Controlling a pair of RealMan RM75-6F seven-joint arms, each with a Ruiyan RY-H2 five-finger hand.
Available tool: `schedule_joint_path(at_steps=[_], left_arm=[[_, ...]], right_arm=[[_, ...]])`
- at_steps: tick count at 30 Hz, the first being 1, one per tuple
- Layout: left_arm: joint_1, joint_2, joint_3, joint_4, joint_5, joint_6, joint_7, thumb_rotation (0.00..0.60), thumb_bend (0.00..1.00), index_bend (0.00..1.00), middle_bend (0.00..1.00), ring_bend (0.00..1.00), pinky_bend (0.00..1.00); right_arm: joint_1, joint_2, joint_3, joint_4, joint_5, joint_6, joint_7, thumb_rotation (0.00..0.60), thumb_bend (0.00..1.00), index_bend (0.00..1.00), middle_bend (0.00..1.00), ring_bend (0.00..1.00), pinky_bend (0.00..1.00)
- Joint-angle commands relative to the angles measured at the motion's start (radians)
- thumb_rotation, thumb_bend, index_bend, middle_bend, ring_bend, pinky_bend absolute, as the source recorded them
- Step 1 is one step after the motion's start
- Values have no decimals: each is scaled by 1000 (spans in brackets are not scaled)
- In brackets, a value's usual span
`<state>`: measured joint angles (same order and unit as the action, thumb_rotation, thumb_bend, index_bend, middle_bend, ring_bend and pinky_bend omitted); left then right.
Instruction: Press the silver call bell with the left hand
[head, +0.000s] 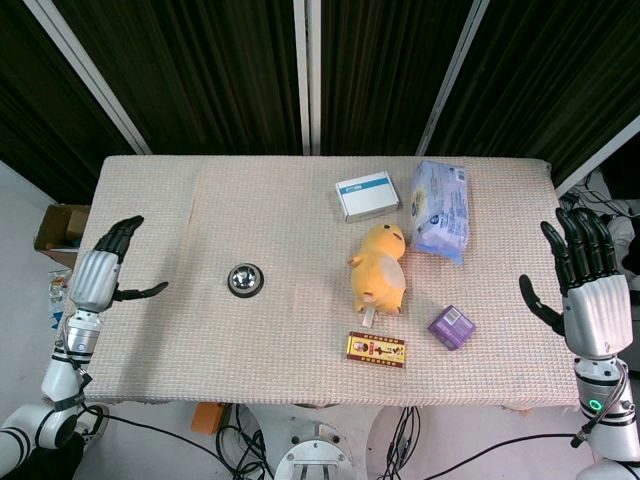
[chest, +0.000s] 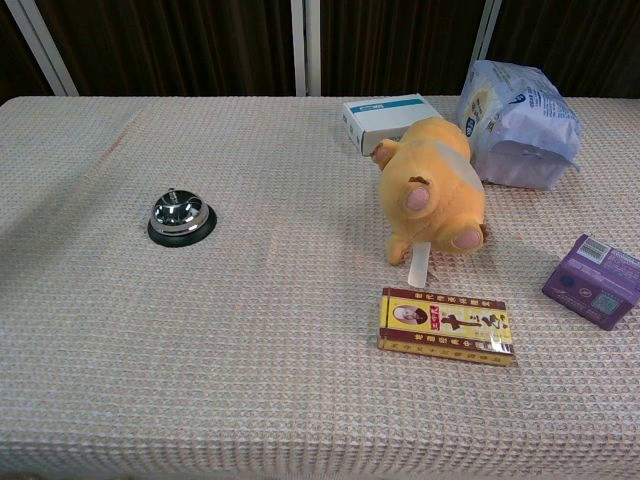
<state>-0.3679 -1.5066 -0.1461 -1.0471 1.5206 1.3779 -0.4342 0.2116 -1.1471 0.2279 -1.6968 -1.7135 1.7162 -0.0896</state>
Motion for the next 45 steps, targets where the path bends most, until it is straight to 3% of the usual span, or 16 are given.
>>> schedule_joint_path(at_steps=[1,8,11,12,13,15,17,18,19,21,27,45], left_arm=[[0,-1,2,-1,-1,3,-1,365,2,52,68,71,204],[1,15,22,-38,23,28,32,381,16,52,68,71,203],[-6,17,39,-57,52,38,79,558,161,52,76,77,221],[-8,13,48,-59,68,47,113,600,208,52,96,94,244],[-9,10,55,-59,80,53,138,600,228,52,115,114,267],[-13,7,72,-59,102,56,206,600,282,52,254,275,417],[-24,27,103,-82,119,11,276,600,317,52,466,502,595],[-30,43,118,-103,120,-24,307,600,338,52,617,648,699],[-36,59,131,-128,117,-60,342,600,357,55,708,731,757],[-46,86,150,-187,97,-133,434,600,405,88,778,794,797],[-60,80,157,-258,33,-236,589,600,537,172,812,830,803],[-142,-72,110,-172,33,-264,550,600,574,136,821,830,803]], right_arm=[[-1,1,-1,2,0,1,3,600,279,0,0,0,0],[-4,1,-4,6,4,6,11,600,280,0,0,0,0],[-6,-1,-1,9,11,11,13,600,280,0,0,0,0],[-7,-3,1,11,13,16,15,600,280,0,0,0,0],[-8,-6,3,15,16,19,16,600,280,0,0,0,0],[-11,-9,4,21,26,20,18,600,281,0,0,0,0],[-12,-10,5,30,41,15,19,600,281,0,0,0,0],[-12,-10,6,35,47,11,19,600,281,0,0,0,0],[-12,-11,6,39,52,7,20,600,280,0,0,0,0],[-9,-16,5,50,63,-4,22,600,281,0,0,0,0],[2,-34,1,65,87,-35,20,600,282,0,0,0,0],[7,-51,4,92,126,-56,25,600,291,0,0,0,0]])
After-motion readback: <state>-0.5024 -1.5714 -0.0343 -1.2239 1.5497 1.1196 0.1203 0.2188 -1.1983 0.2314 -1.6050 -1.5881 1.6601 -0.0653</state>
